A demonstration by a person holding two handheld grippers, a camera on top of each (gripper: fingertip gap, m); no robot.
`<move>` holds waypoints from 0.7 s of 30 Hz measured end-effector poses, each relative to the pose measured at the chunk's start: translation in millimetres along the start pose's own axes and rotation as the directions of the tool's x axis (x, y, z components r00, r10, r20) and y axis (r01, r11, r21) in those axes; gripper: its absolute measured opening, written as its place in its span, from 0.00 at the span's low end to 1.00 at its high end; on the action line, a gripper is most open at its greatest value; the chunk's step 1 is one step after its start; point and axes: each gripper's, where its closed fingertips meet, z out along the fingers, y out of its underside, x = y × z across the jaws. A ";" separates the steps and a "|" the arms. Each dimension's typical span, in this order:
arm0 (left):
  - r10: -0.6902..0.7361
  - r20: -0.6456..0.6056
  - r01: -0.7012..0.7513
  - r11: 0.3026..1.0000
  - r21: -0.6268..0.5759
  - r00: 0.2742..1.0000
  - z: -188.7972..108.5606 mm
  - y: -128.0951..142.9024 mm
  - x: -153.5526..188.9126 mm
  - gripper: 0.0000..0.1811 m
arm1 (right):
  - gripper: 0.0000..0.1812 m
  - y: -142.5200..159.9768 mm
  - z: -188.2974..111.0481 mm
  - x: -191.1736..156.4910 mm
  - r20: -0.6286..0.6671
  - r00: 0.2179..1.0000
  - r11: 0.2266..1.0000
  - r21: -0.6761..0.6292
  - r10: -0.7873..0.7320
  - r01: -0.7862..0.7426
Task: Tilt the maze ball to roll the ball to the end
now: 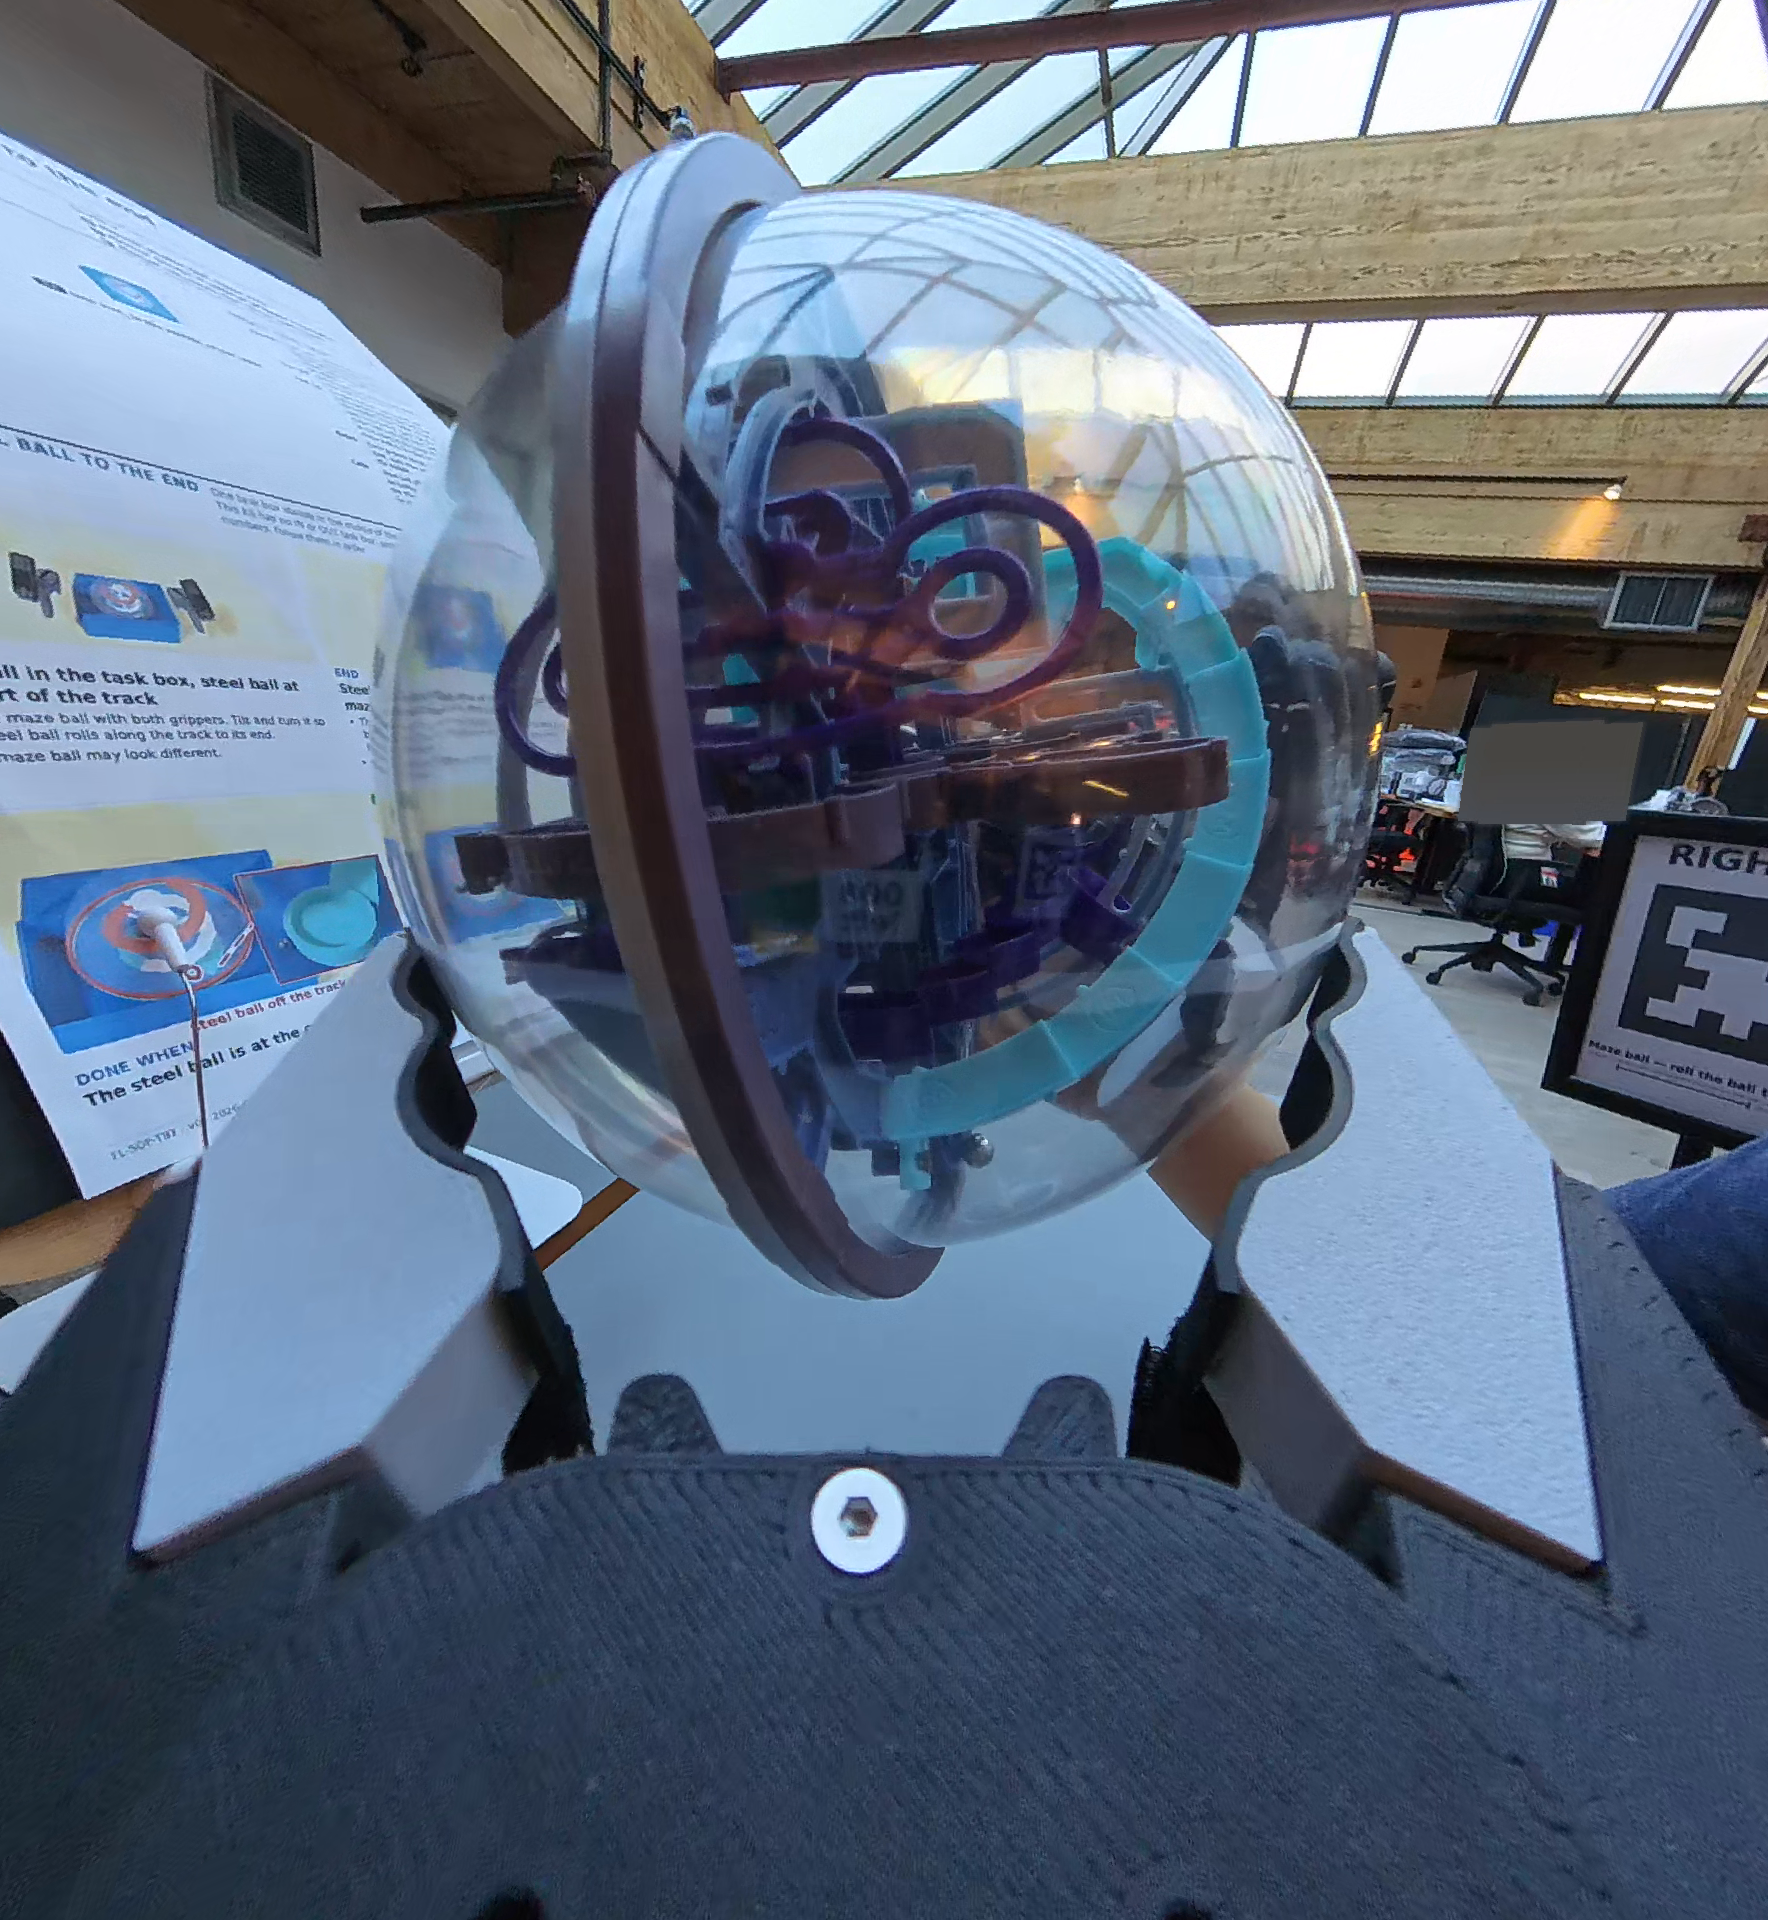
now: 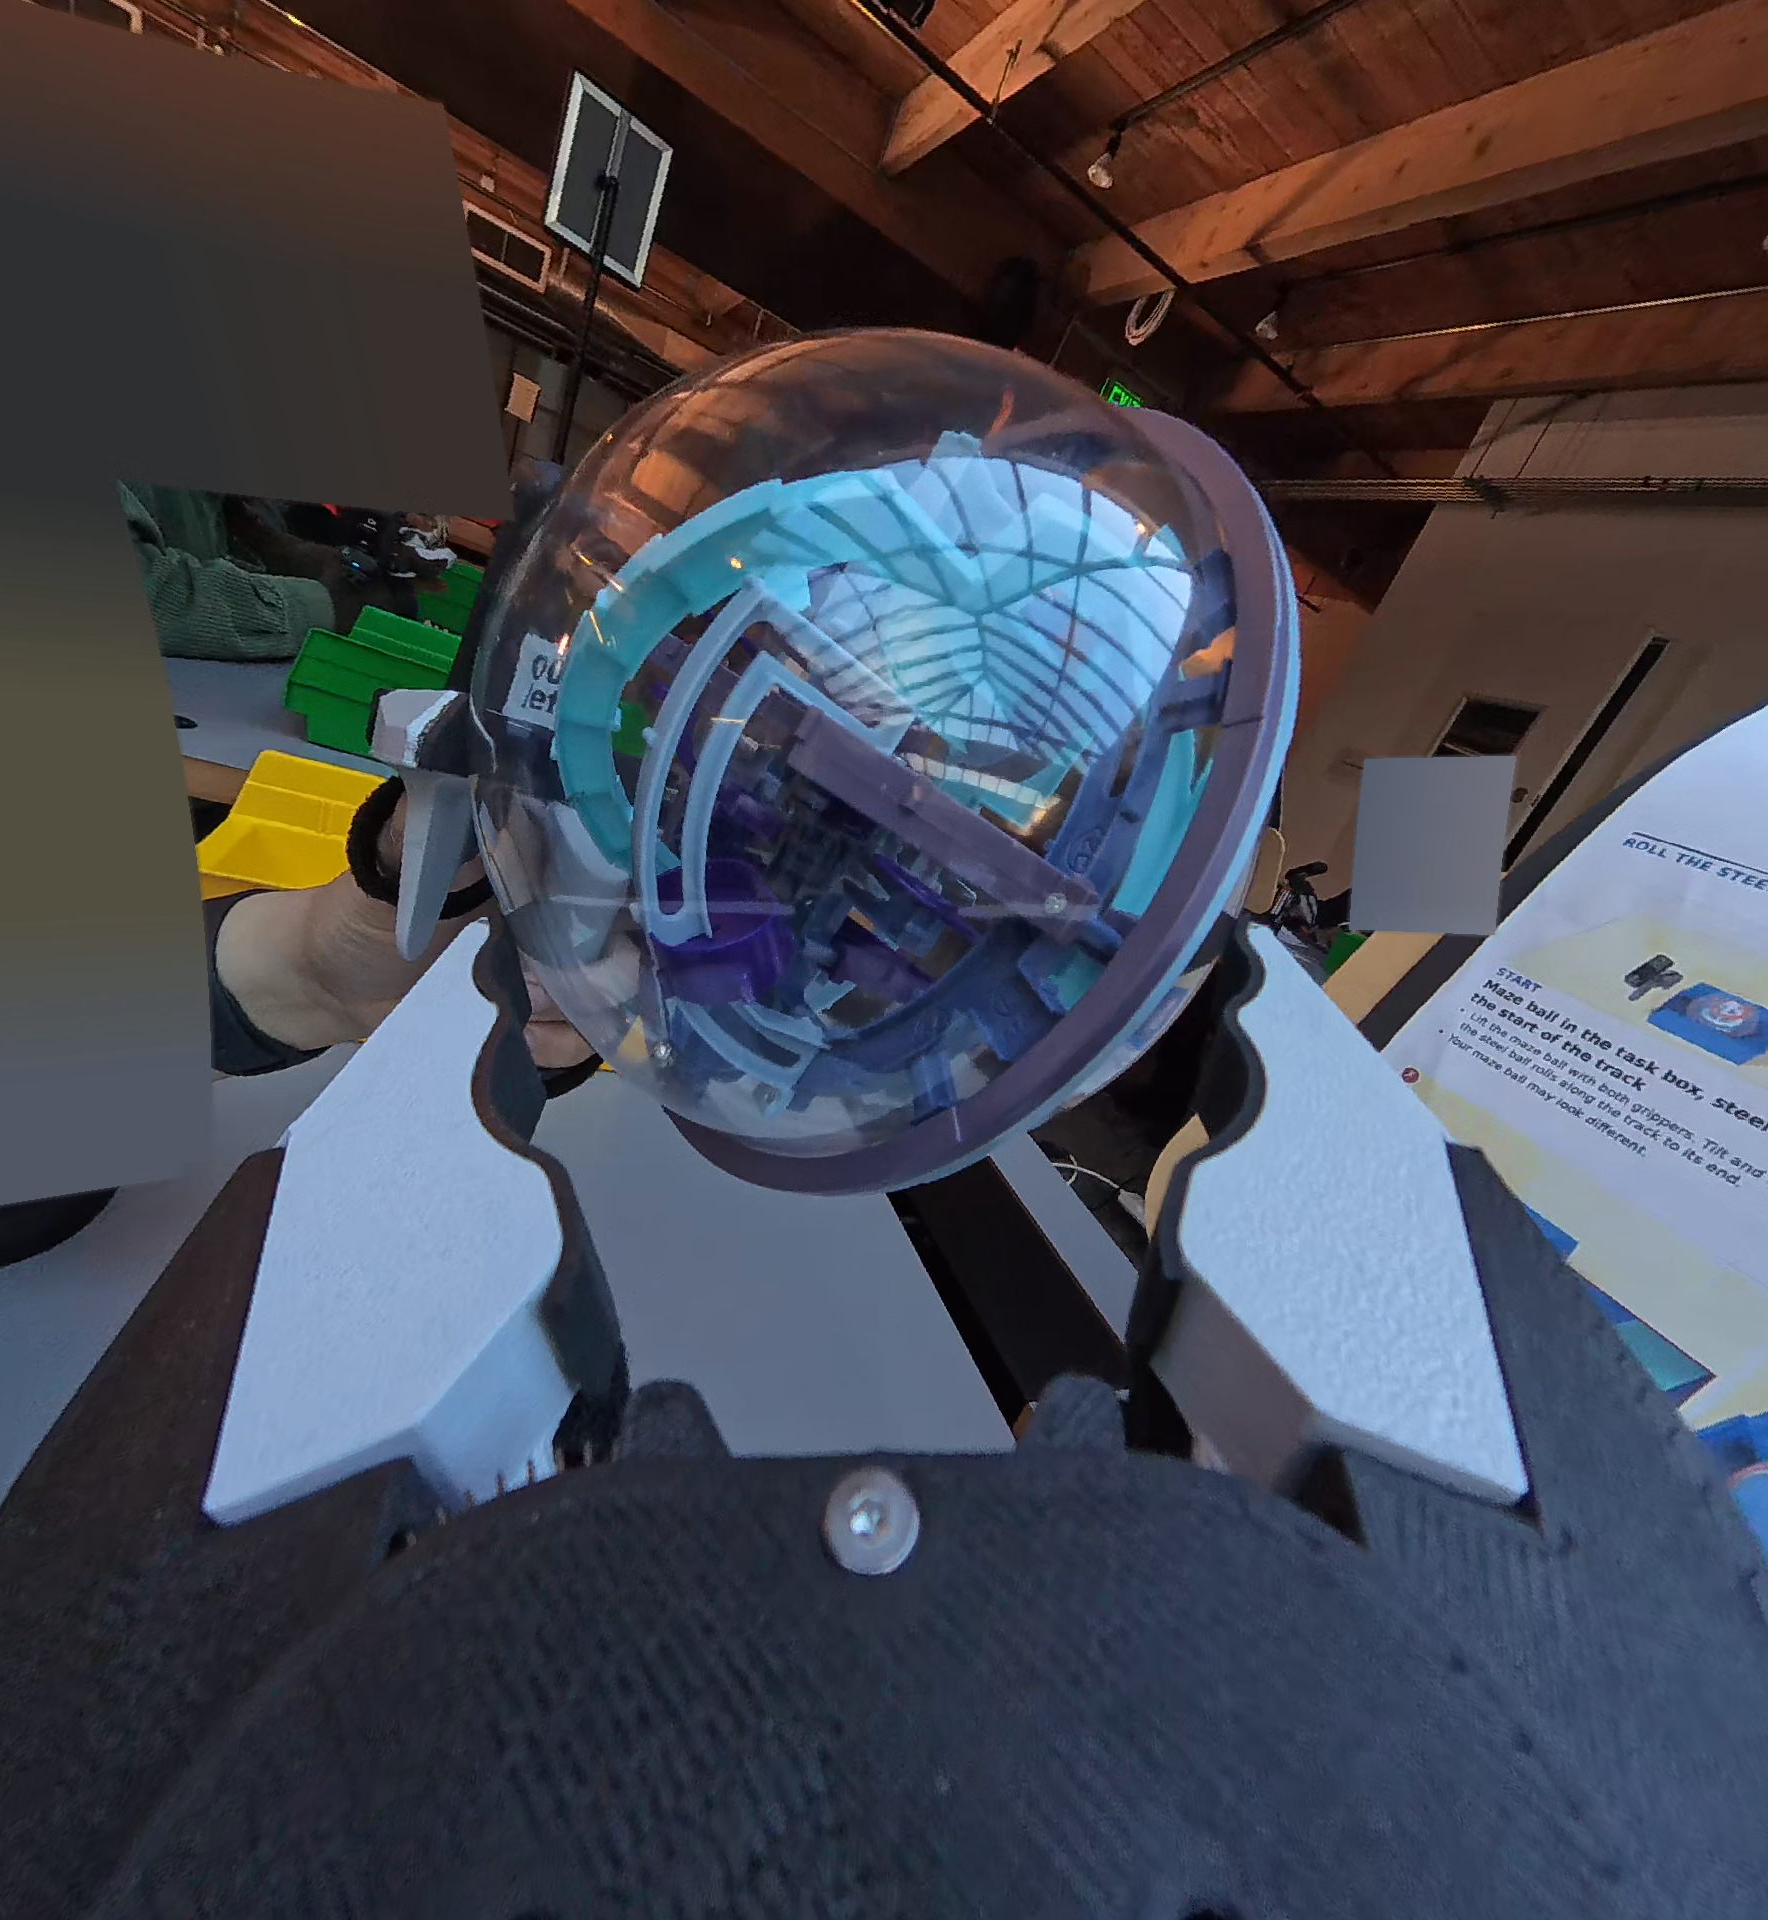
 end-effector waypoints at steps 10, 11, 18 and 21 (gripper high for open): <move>-0.044 0.013 0.045 0.999 -0.014 0.999 -0.5 12.1 -12.5 0.87 | 0.72 16.4 2.3 5.1 -0.001 0.999 0.999 -0.025 0.041 -0.041; -0.048 0.015 0.048 0.999 -0.016 0.999 -0.5 13.3 -13.8 0.87 | 0.72 18.1 2.5 5.6 -0.001 0.999 0.999 -0.028 0.046 -0.046; -0.064 0.032 0.065 0.997 -0.031 0.997 -1.3 20.2 -21.5 0.87 | 0.72 29.1 4.3 8.4 -0.001 0.997 0.996 -0.042 0.077 -0.077; -0.074 0.035 0.075 0.997 -0.034 0.997 -1.4 22.9 -23.9 0.87 | 0.72 32.5 4.6 9.4 -0.001 0.996 0.995 -0.047 0.086 -0.086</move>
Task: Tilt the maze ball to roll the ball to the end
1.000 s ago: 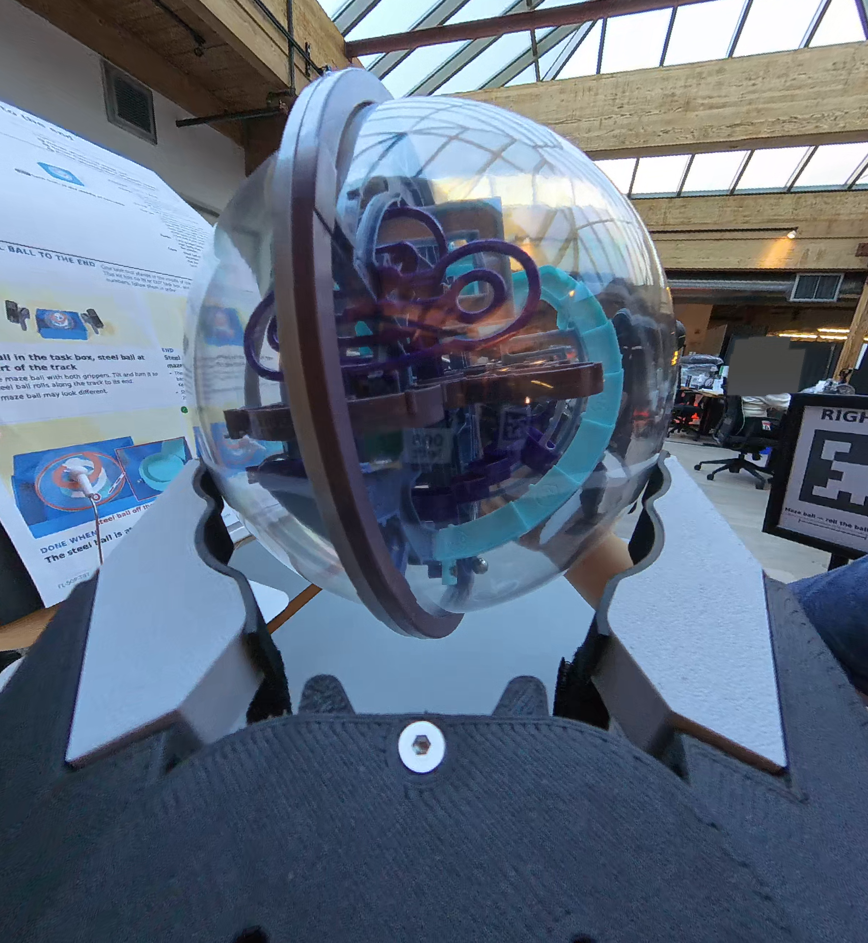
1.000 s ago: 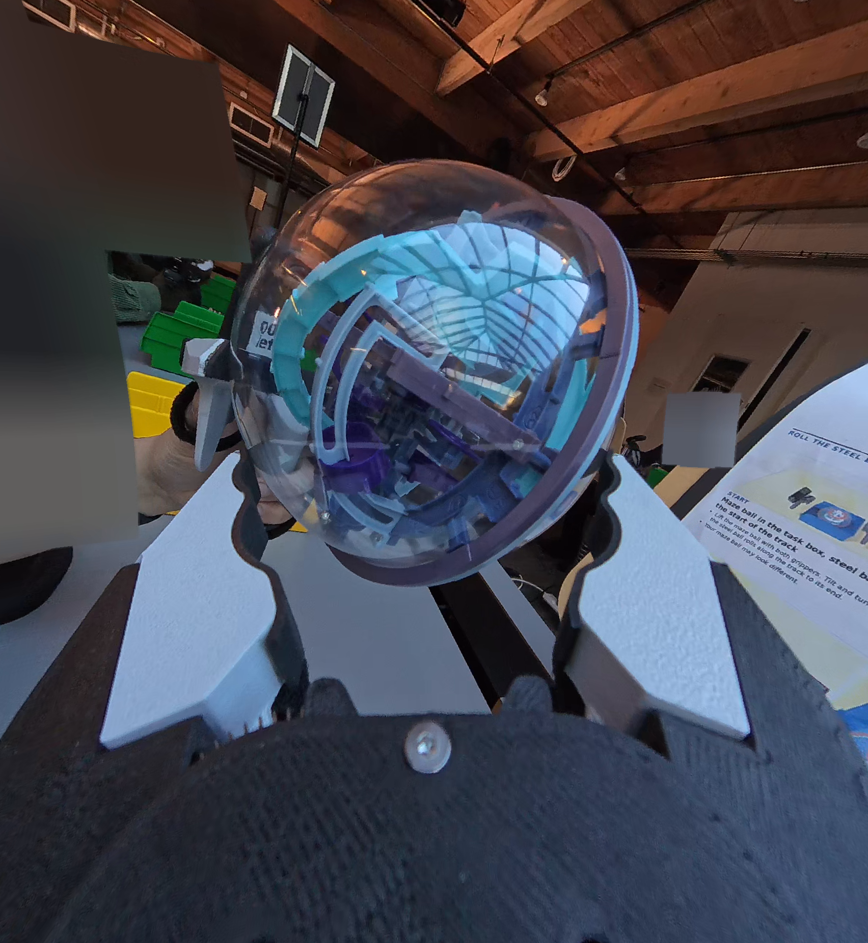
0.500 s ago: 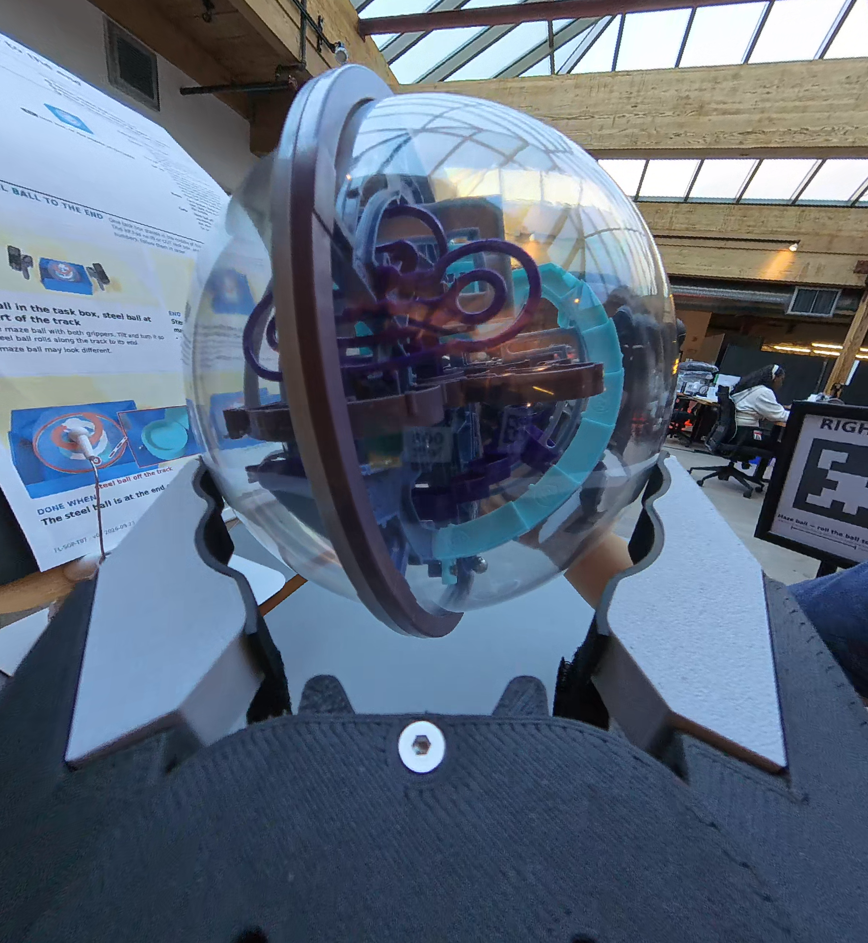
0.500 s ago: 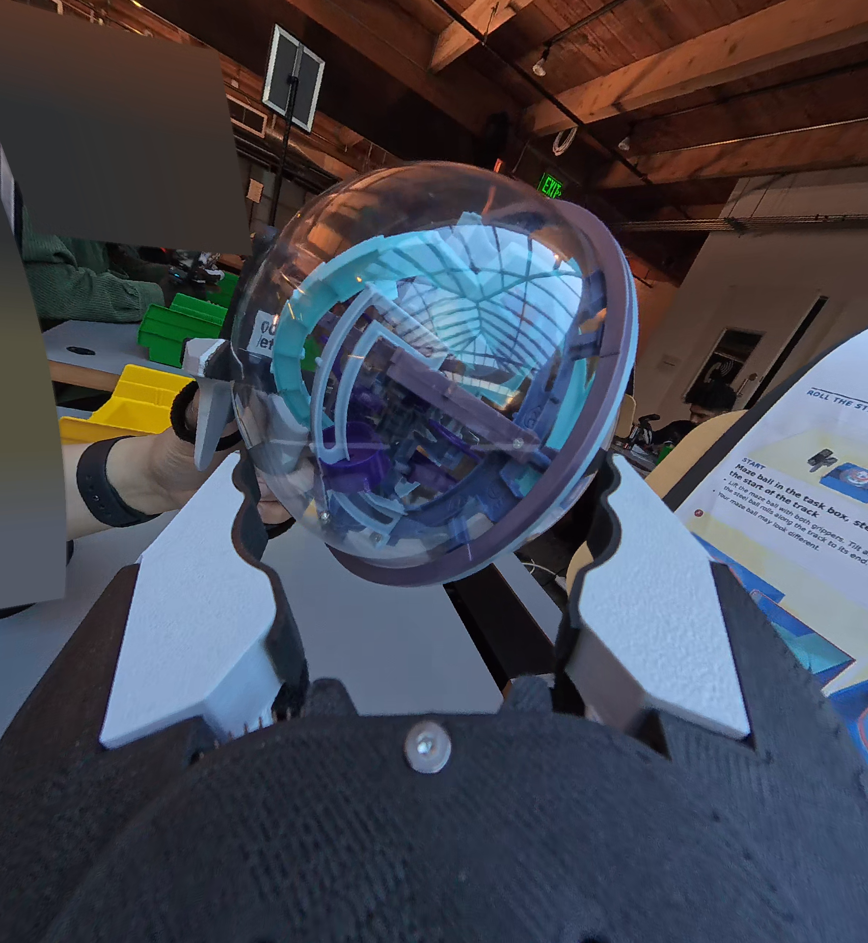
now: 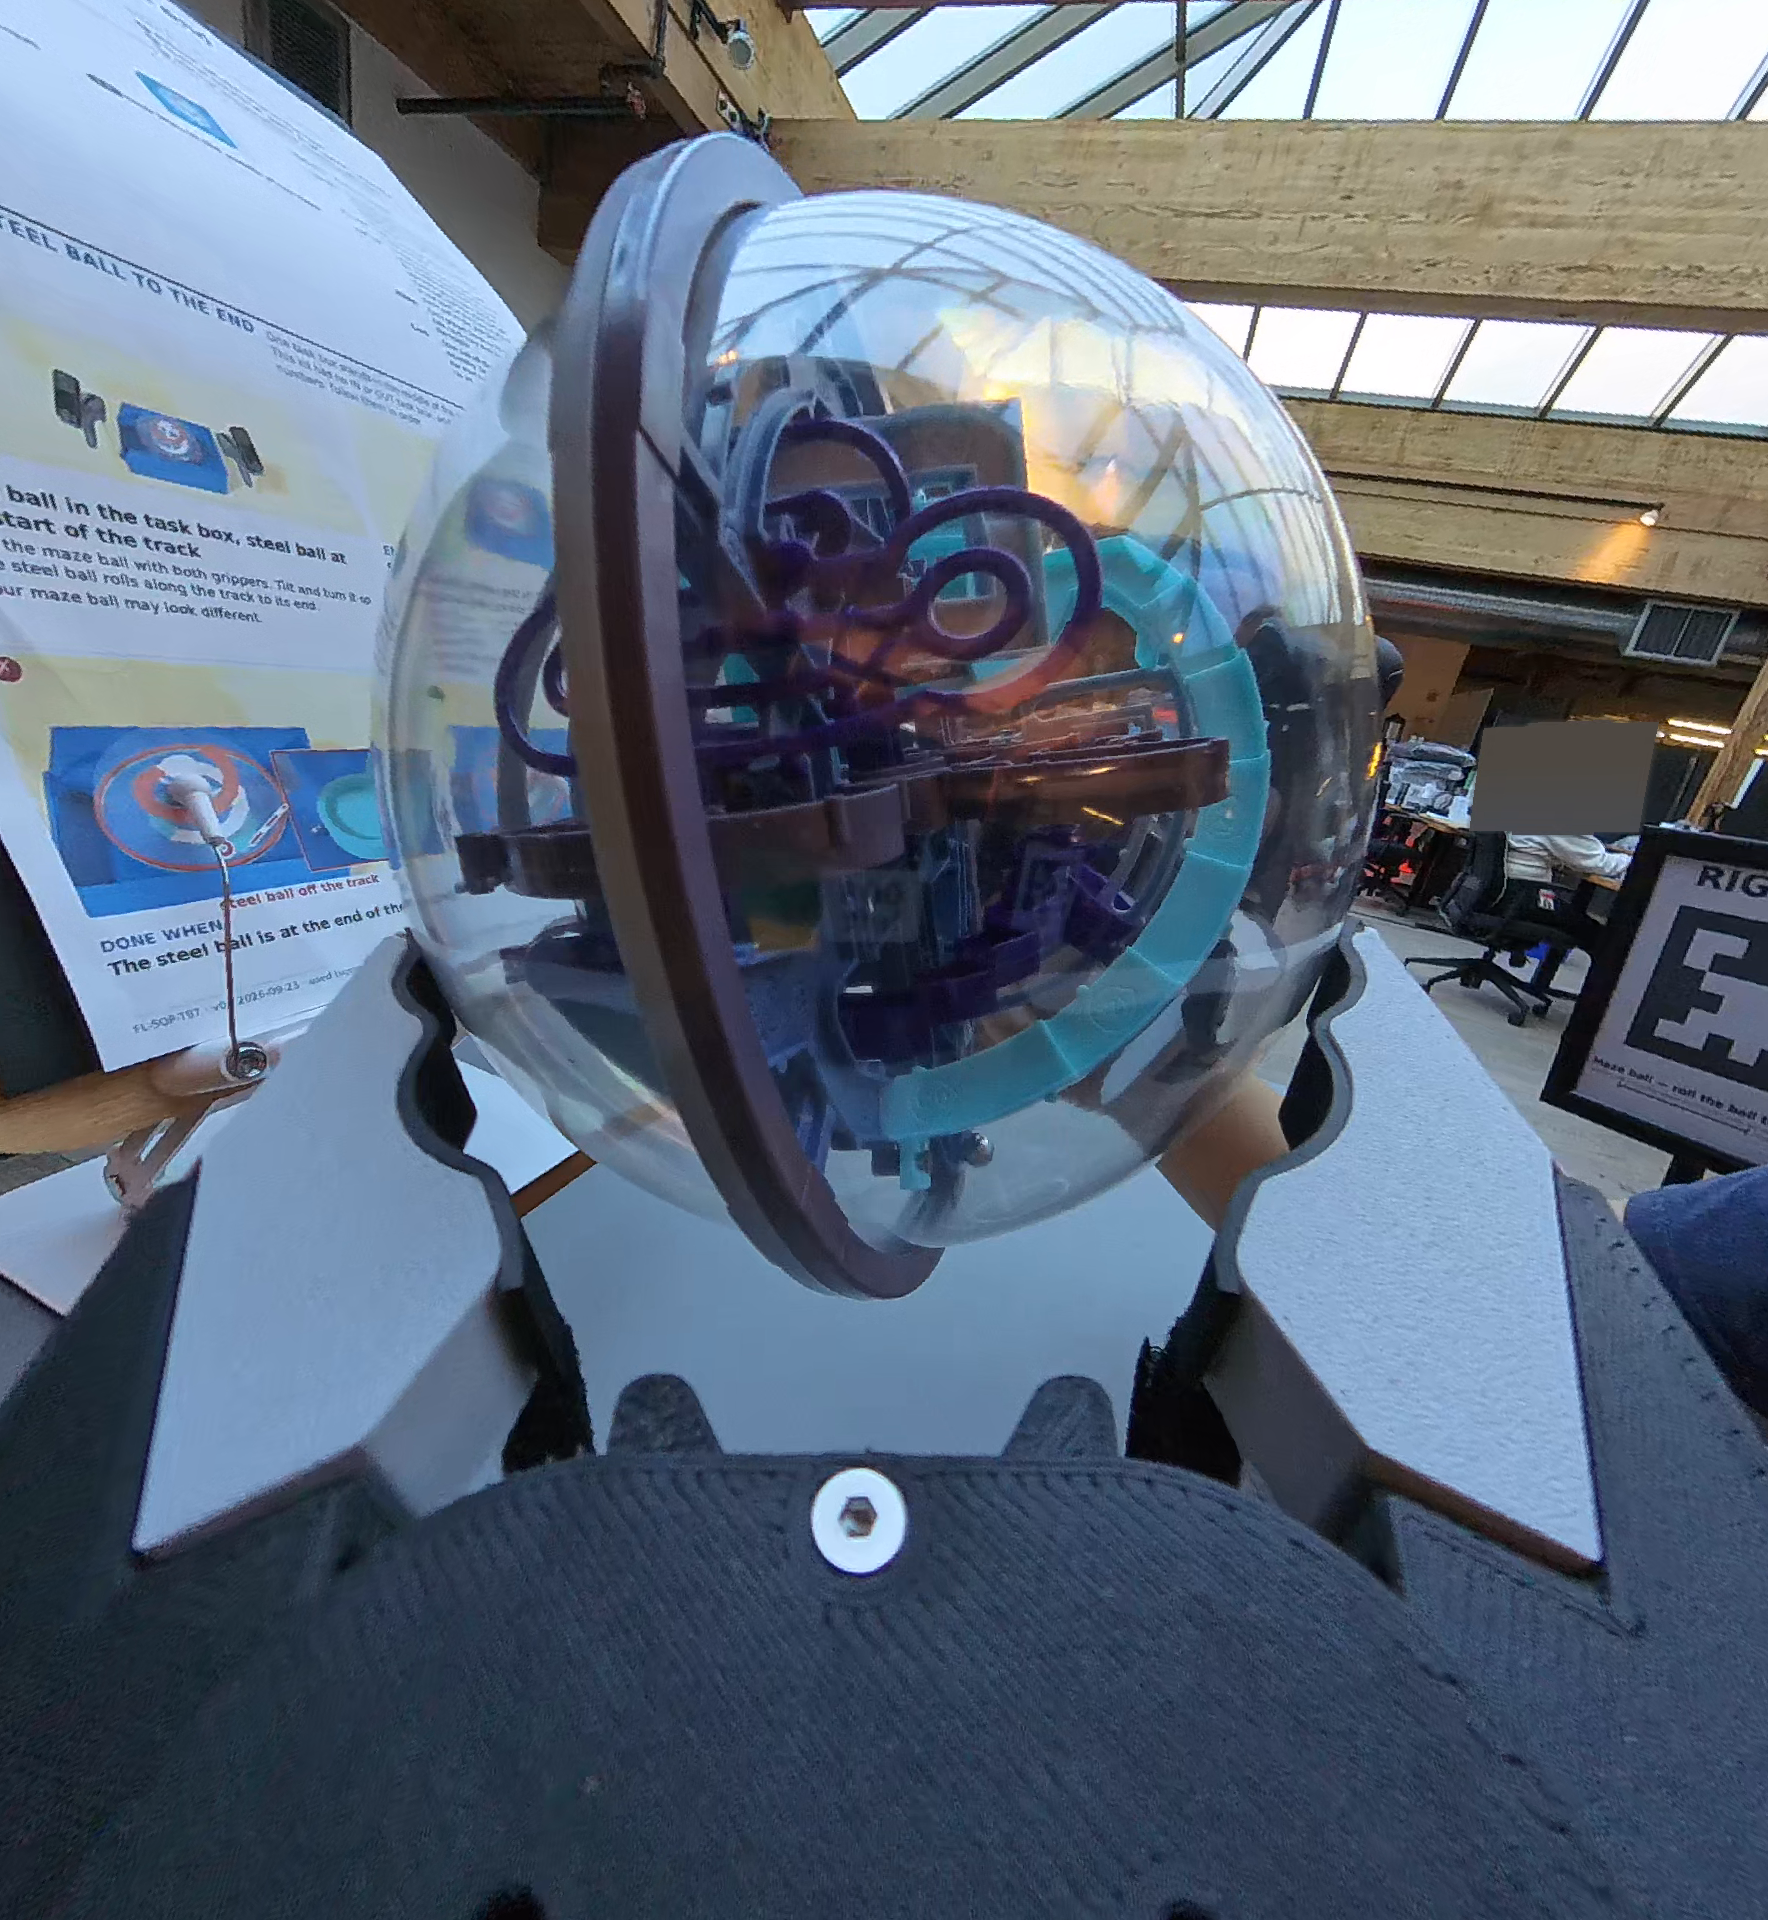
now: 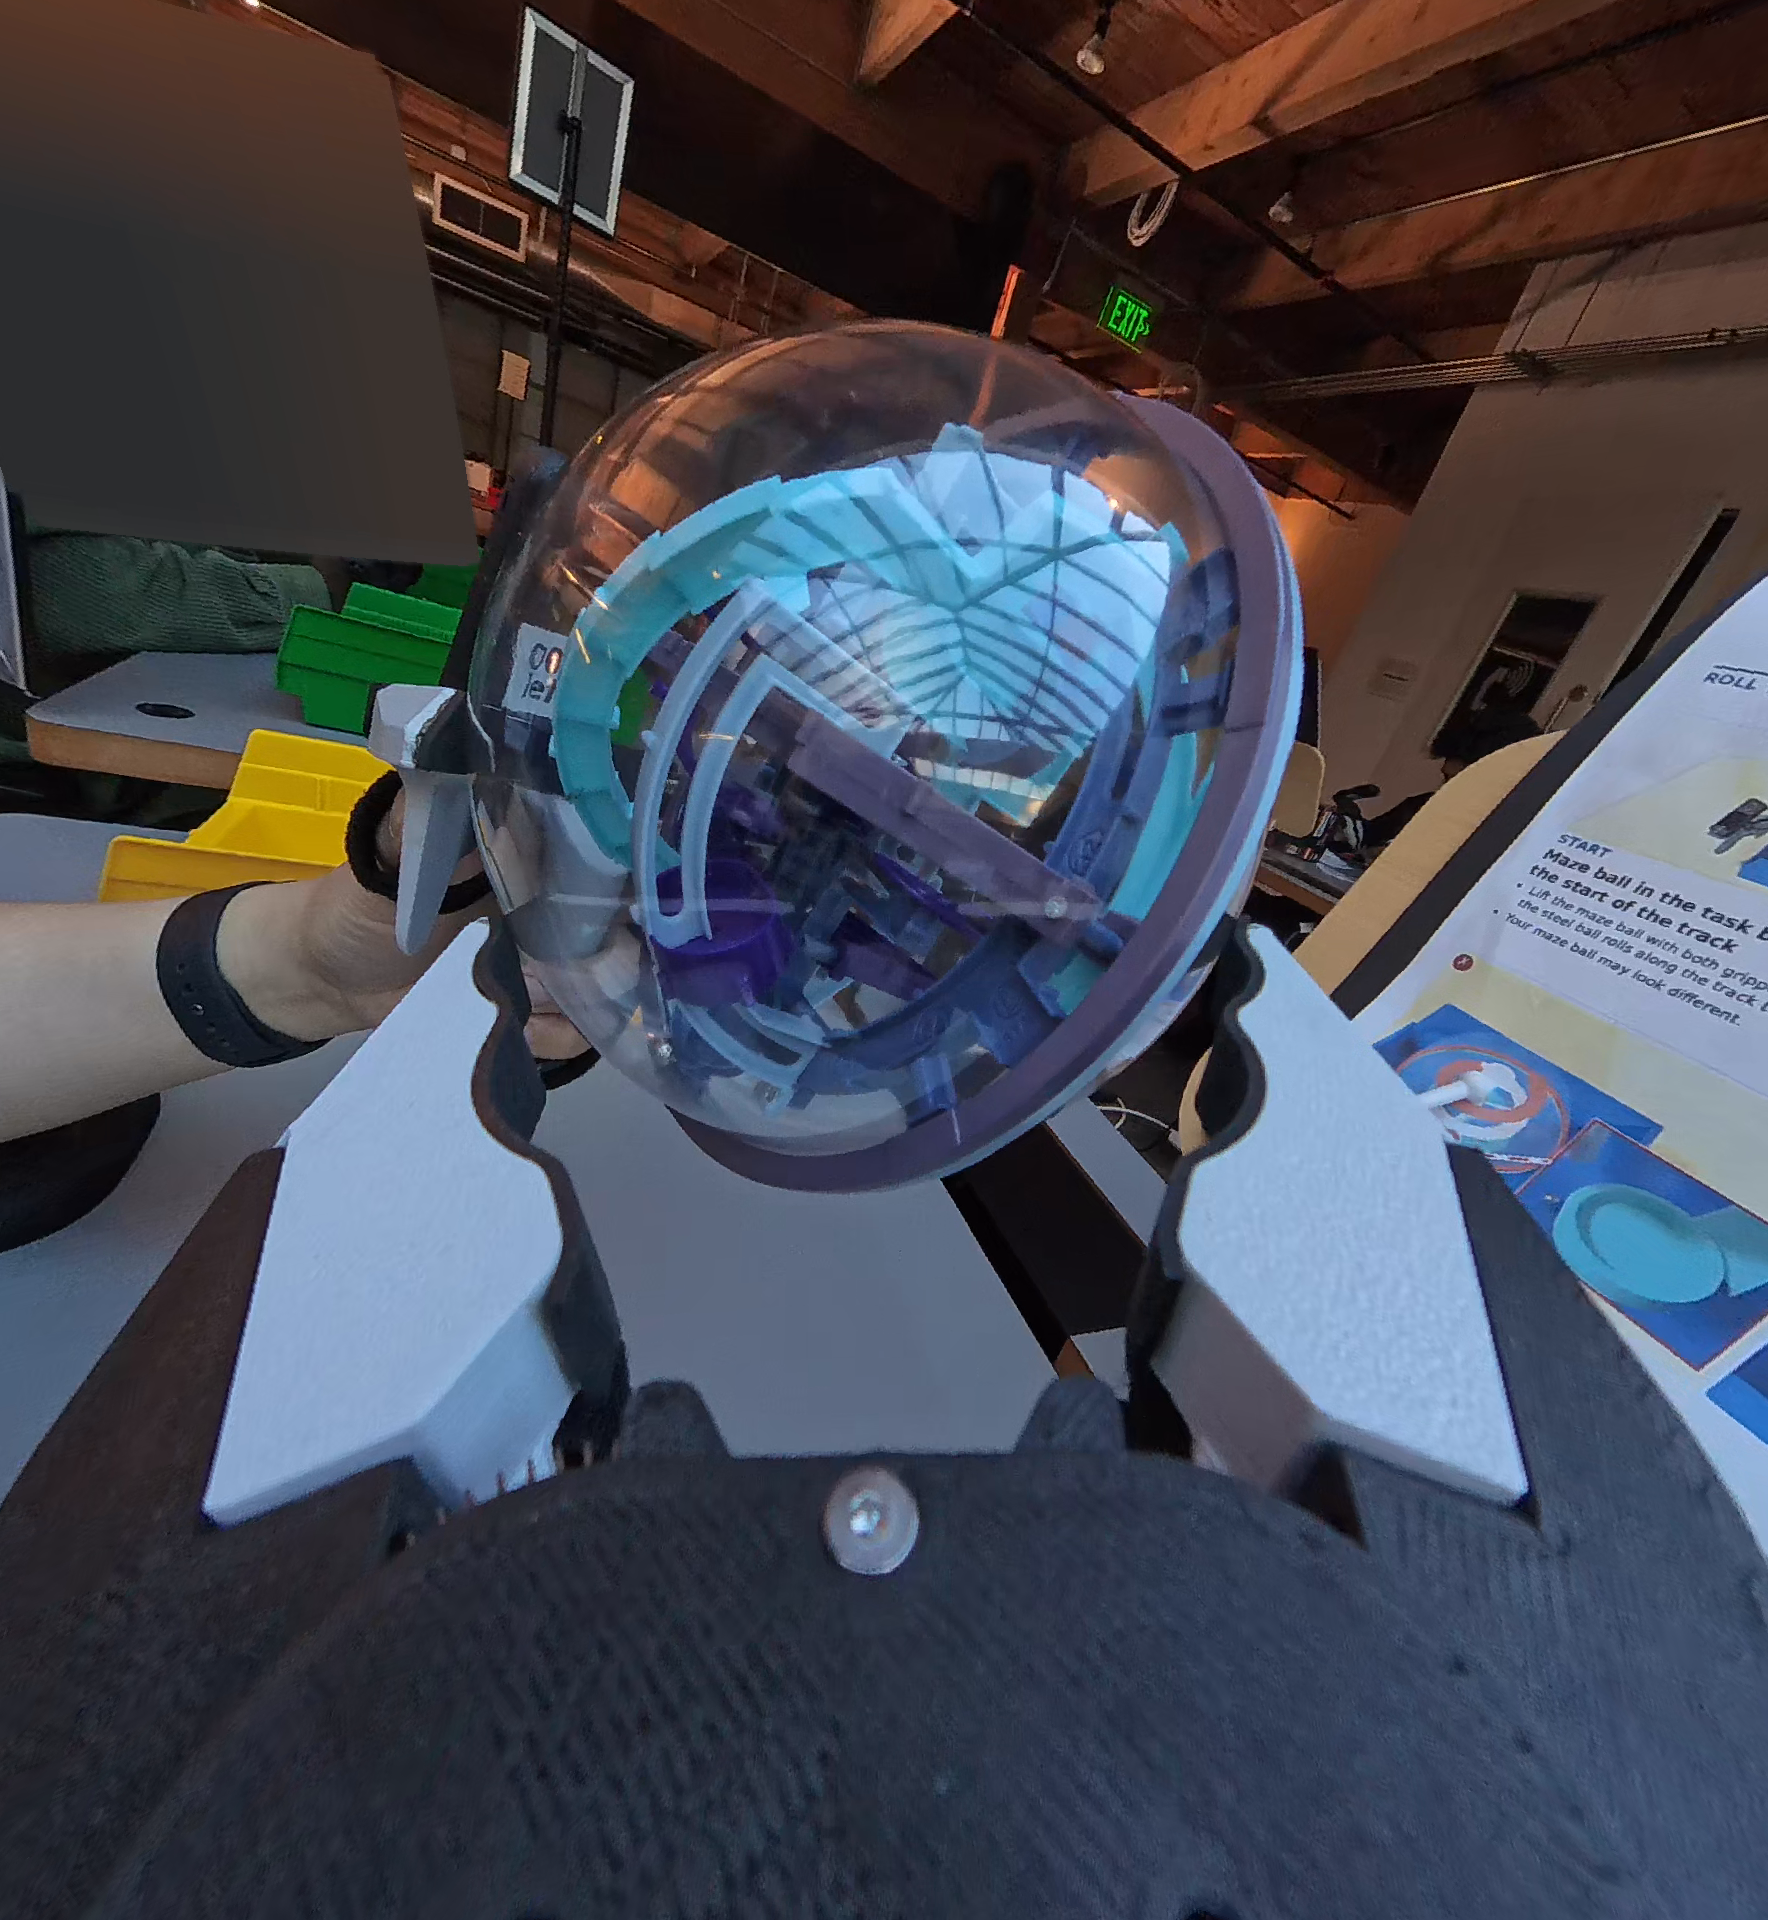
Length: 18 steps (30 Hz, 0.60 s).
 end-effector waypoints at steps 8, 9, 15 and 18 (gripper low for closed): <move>-0.018 0.008 0.018 1.000 -0.007 1.000 0.4 4.7 -4.9 0.87 | 0.72 6.5 0.5 2.9 0.002 1.000 1.000 -0.009 0.019 -0.019; -0.019 0.009 0.019 1.000 -0.008 1.000 0.4 5.1 -5.4 0.87 | 0.72 7.1 0.6 3.2 0.002 1.000 1.000 -0.010 0.021 -0.021; -0.037 0.013 0.037 0.999 -0.011 0.999 0.5 8.9 -9.3 0.87 | 0.72 12.1 1.1 5.2 0.002 0.999 0.999 -0.016 0.036 -0.036; -0.045 0.017 0.045 0.999 -0.015 0.999 0.6 11.4 -11.8 0.87 | 0.72 15.6 1.3 6.4 0.003 0.999 0.999 -0.023 0.045 -0.045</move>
